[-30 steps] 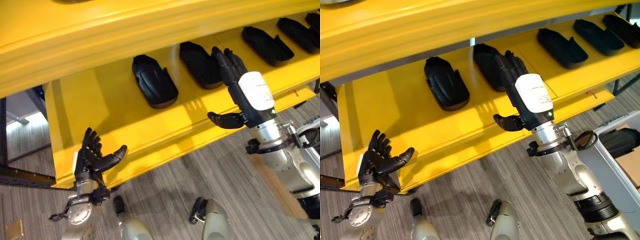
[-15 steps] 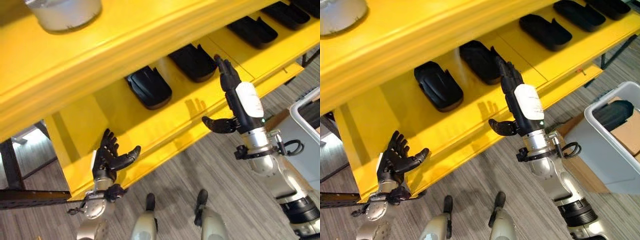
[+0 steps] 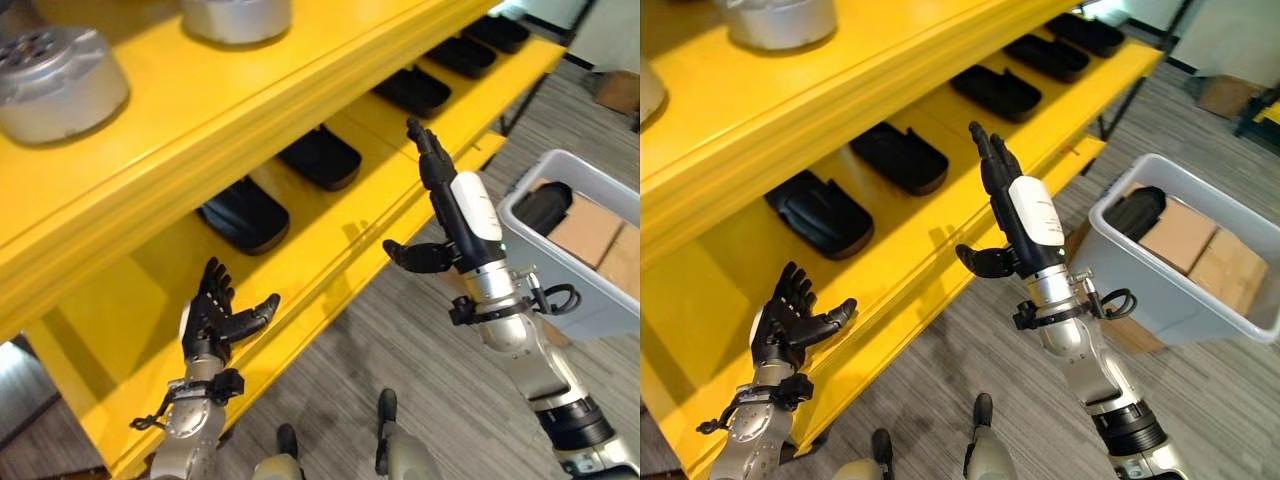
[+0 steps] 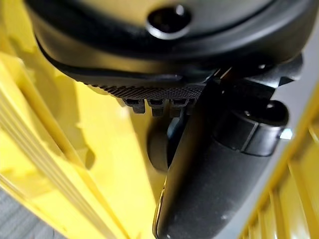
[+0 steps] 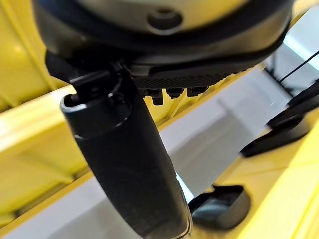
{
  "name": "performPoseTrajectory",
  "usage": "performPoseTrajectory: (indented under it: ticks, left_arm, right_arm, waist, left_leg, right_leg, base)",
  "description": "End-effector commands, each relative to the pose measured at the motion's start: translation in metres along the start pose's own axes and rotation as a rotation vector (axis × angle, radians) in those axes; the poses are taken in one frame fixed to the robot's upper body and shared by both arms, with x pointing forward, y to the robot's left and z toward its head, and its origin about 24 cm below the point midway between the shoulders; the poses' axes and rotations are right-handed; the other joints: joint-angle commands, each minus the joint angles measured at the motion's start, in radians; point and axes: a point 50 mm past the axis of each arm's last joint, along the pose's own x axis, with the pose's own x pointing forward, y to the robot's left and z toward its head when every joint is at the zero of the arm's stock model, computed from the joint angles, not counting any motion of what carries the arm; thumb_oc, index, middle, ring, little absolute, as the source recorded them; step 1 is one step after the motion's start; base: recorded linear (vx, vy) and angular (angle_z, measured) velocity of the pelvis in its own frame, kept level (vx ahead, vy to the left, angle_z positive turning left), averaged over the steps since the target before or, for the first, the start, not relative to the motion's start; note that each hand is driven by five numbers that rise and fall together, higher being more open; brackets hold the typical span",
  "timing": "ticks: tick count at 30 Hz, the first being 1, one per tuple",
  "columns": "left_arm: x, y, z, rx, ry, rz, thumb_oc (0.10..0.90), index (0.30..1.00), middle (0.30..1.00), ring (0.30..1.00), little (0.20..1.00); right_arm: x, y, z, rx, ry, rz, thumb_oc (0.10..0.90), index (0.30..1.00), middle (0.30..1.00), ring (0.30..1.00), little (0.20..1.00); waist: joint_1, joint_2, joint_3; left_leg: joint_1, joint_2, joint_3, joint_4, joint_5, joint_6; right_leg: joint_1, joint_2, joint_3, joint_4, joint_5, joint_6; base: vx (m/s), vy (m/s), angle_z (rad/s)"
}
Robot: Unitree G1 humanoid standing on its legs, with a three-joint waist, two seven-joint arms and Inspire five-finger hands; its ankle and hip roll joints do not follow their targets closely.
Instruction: Move parts from the plastic box to the shelf.
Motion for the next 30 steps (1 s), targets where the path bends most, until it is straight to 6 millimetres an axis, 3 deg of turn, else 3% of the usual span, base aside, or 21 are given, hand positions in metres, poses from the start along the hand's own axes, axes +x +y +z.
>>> performPoseTrajectory:
  ticks: [1, 2, 4, 5, 9, 11, 14, 15, 18, 19, 21, 22, 28, 29, 30]
  left_arm:
    - [0.003, -0.006, 0.045, 0.027, -0.230, -0.086, 0.900, 1.000, 1.000, 1.000, 1.000]
    - [0.001, -0.007, 0.046, 0.020, -0.233, -0.094, 0.900, 1.000, 1.000, 1.000, 1.000]
    - [0.000, -0.006, 0.050, 0.020, -0.245, -0.097, 0.900, 1.000, 1.000, 1.000, 1.000]
    - [0.001, -0.006, 0.054, 0.023, -0.261, -0.098, 0.900, 1.000, 1.000, 1.000, 1.000]
    - [0.002, -0.005, 0.062, 0.032, -0.298, -0.093, 0.900, 1.000, 1.000, 1.000, 1.000]
    - [0.003, -0.003, 0.063, 0.026, -0.308, -0.079, 0.900, 1.000, 1.000, 1.000, 1.000]
    - [0.002, -0.002, 0.067, 0.020, -0.330, -0.068, 0.900, 1.000, 1.000, 1.000, 1.000]
    - [-0.001, -0.003, 0.071, -0.007, -0.351, -0.065, 0.900, 1.000, 1.000, 1.000, 1.000]
    - [-0.001, -0.005, 0.070, -0.029, -0.347, -0.072, 0.900, 1.000, 1.000, 1.000, 1.000]
    - [-0.001, -0.010, 0.070, -0.033, -0.350, -0.090, 0.900, 1.000, 1.000, 1.000, 1.000]
    - [-0.001, -0.012, 0.070, -0.038, -0.349, -0.100, 0.900, 1.000, 1.000, 1.000, 1.000]
    - [-0.001, -0.015, 0.068, -0.048, -0.342, -0.114, 0.900, 1.000, 1.000, 1.000, 1.000]
    - [0.001, -0.021, 0.065, -0.065, -0.329, -0.132, 0.900, 1.000, 1.000, 1.000, 1.000]
    - [0.002, -0.021, 0.065, -0.067, -0.330, -0.130, 0.900, 1.000, 1.000, 1.000, 1.000]
    - [0.002, -0.021, 0.063, -0.062, -0.323, -0.121, 0.900, 1.000, 1.000, 1.000, 1.000]
  right_arm:
    - [0.033, -0.021, 0.038, 0.062, -0.229, -0.138, 0.900, 1.000, 1.000, 1.000, 1.000]
    - [0.035, -0.018, 0.040, 0.070, -0.232, -0.132, 0.900, 1.000, 1.000, 1.000, 1.000]
    - [0.037, -0.019, 0.041, 0.057, -0.235, -0.140, 0.900, 1.000, 1.000, 1.000, 1.000]
    - [0.035, -0.022, 0.040, 0.042, -0.225, -0.157, 0.900, 1.000, 1.000, 1.000, 1.000]
    - [0.033, -0.026, 0.041, 0.024, -0.229, -0.171, 0.900, 1.000, 1.000, 1.000, 1.000]
    - [0.032, -0.027, 0.041, 0.025, -0.232, -0.167, 0.900, 1.000, 1.000, 1.000, 1.000]
    - [0.035, -0.028, 0.042, 0.015, -0.245, -0.151, 0.900, 1.000, 1.000, 1.000, 1.000]
    - [0.036, -0.031, 0.046, 0.042, -0.270, -0.160, 0.900, 1.000, 1.000, 1.000, 1.000]
    - [0.038, -0.030, 0.047, 0.058, -0.280, -0.166, 0.900, 1.000, 1.000, 1.000, 1.000]
    - [0.039, -0.030, 0.048, 0.063, -0.286, -0.168, 0.900, 1.000, 1.000, 1.000, 1.000]
    - [0.039, -0.031, 0.048, 0.065, -0.290, -0.171, 0.900, 1.000, 1.000, 1.000, 1.000]
    - [0.038, -0.031, 0.049, 0.064, -0.295, -0.178, 0.900, 1.000, 1.000, 1.000, 1.000]
    - [0.031, -0.035, 0.045, 0.051, -0.281, -0.186, 0.900, 1.000, 1.000, 1.000, 1.000]
    - [0.030, -0.034, 0.043, 0.055, -0.271, -0.183, 0.900, 1.000, 1.000, 1.000, 1.000]
    - [0.029, -0.033, 0.042, 0.061, -0.265, -0.172, 0.900, 1.000, 1.000, 1.000, 1.000]
  waist:
    - [0.071, 0.084, -0.064]
    - [0.074, 0.084, -0.061]
    - [0.076, 0.078, -0.065]
    - [0.071, 0.063, -0.070]
    - [0.080, 0.045, -0.084]
    - [0.089, 0.031, -0.095]
    - [0.083, 0.032, -0.105]
    - [0.070, 0.050, -0.112]
    - [0.055, 0.070, -0.117]
    - [0.042, 0.084, -0.114]
    - [0.038, 0.092, -0.112]
    - [0.029, 0.097, -0.107]
    - [0.016, 0.095, -0.088]
    - [0.022, 0.089, -0.083]
    - [0.035, 0.078, -0.080]
  left_leg:
    - [-0.050, 0.030, 0.026, 0.000, 0.037, 0.019]
    - [-0.046, 0.037, 0.057, -0.001, 0.049, 0.020]
    - [-0.042, 0.048, 0.065, -0.004, 0.050, 0.010]
    - [-0.052, 0.047, 0.052, 0.005, 0.049, 0.002]
    - [-0.076, 0.075, 0.049, 0.038, 0.046, -0.018]
    - [-0.072, 0.095, 0.050, 0.037, 0.052, -0.041]
    - [-0.060, 0.155, 0.044, 0.033, 0.080, -0.080]
    - [-0.046, 0.223, 0.046, 0.005, 0.124, -0.114]
    - [-0.038, 0.282, 0.048, 0.005, 0.171, -0.141]
    - [-0.038, 0.320, 0.045, 0.034, 0.213, -0.158]
    - [-0.043, 0.335, 0.039, 0.053, 0.227, -0.165]
    - [-0.053, 0.353, 0.032, 0.107, 0.263, -0.172]
    - [-0.118, 0.370, -0.014, 0.312, 0.302, -0.170]
    - [-0.141, 0.331, -0.040, 0.301, 0.284, -0.153]
    - [-0.179, 0.255, -0.084, 0.271, 0.217, -0.128]
  right_leg:
    - [0.117, -0.154, -0.408, 0.222, -0.233, 0.052]
    - [0.123, -0.205, -0.453, 0.226, -0.194, 0.051]
    - [0.135, -0.282, -0.444, 0.198, -0.123, 0.080]
    - [0.156, -0.320, -0.381, 0.150, -0.061, 0.104]
    - [0.184, -0.338, -0.343, 0.100, -0.029, 0.120]
    - [0.194, -0.318, -0.359, 0.077, -0.052, 0.126]
    - [0.200, -0.266, -0.365, 0.060, -0.094, 0.120]
    - [0.209, -0.197, -0.372, 0.037, -0.162, 0.097]
    - [0.215, -0.126, -0.363, 0.015, -0.205, 0.066]
    - [0.221, -0.074, -0.354, 0.002, -0.230, 0.042]
    - [0.228, -0.053, -0.353, -0.007, -0.239, 0.031]
    - [0.245, -0.020, -0.349, -0.028, -0.256, 0.011]
    - [0.290, 0.042, -0.344, -0.063, -0.304, -0.041]
    - [0.284, 0.037, -0.335, -0.065, -0.306, -0.041]
    - [0.280, 0.027, -0.316, -0.065, -0.306, -0.036]
  base:
    - [-0.04, -0.074, -1.47]
    - [0.05, -0.131, -1.39]
    - [0.01, -0.227, -0.65]
    - [0.00, -0.323, -0.26]
    - [0.01, -0.235, 0.07]
    - [0.04, -0.249, -0.15]
    - [0.05, -0.312, -0.24]
    - [0.07, -0.434, -0.25]
    - [0.07, -0.323, -0.27]
    - [0.09, -0.298, -0.33]
    - [0.06, -0.218, -0.26]
    - [0.04, -0.151, -0.16]
    - [0.07, -0.165, -0.09]
    - [0.06, 0.001, -0.08]
    - [0.09, 0.026, -0.25]
